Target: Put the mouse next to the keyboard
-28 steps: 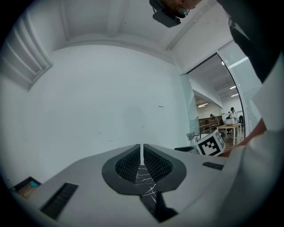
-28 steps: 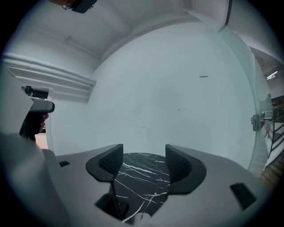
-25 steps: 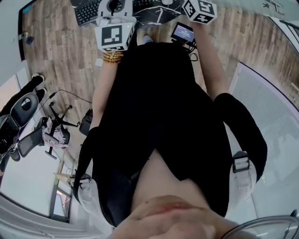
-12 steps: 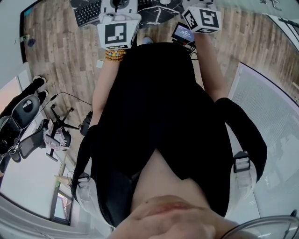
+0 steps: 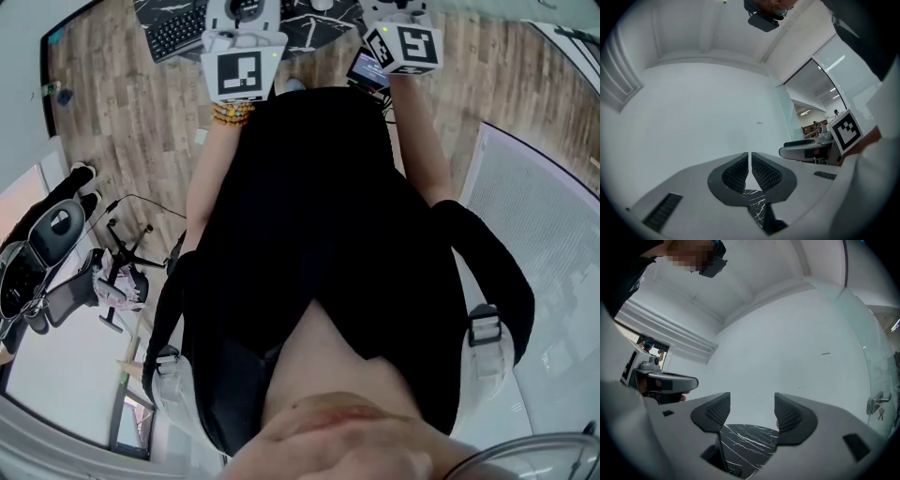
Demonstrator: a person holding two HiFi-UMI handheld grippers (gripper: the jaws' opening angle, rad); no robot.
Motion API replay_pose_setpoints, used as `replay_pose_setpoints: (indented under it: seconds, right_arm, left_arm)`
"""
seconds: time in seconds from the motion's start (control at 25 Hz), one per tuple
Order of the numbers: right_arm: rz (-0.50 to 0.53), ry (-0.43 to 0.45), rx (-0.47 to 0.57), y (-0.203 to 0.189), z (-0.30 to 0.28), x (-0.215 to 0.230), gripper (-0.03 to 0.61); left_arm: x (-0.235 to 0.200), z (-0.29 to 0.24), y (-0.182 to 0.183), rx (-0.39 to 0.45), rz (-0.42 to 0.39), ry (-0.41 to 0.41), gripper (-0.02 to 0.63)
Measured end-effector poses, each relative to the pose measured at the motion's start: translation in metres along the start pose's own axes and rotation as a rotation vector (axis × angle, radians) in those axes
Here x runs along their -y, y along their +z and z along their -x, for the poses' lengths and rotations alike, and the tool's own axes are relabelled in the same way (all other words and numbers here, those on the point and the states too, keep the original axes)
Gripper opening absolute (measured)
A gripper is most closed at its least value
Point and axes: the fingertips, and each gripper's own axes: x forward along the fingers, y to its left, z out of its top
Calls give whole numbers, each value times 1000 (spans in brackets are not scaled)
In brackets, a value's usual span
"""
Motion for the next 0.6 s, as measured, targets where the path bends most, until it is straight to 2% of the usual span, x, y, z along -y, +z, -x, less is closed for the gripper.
replay_pose_setpoints:
  seconds: [0.16,0.32,0.6]
  right_arm:
    - [11,-7,0,3,4,0,305]
    - [-27,-17,1,9,11,-4,305]
    - [-32,13,-5,4,14,-42,305]
  left_arm:
    - [3,-2,-1,-2,9,1,32]
    - [6,0,-2,2,31,13,29]
    - [5,10,-19,-31,56,53,28]
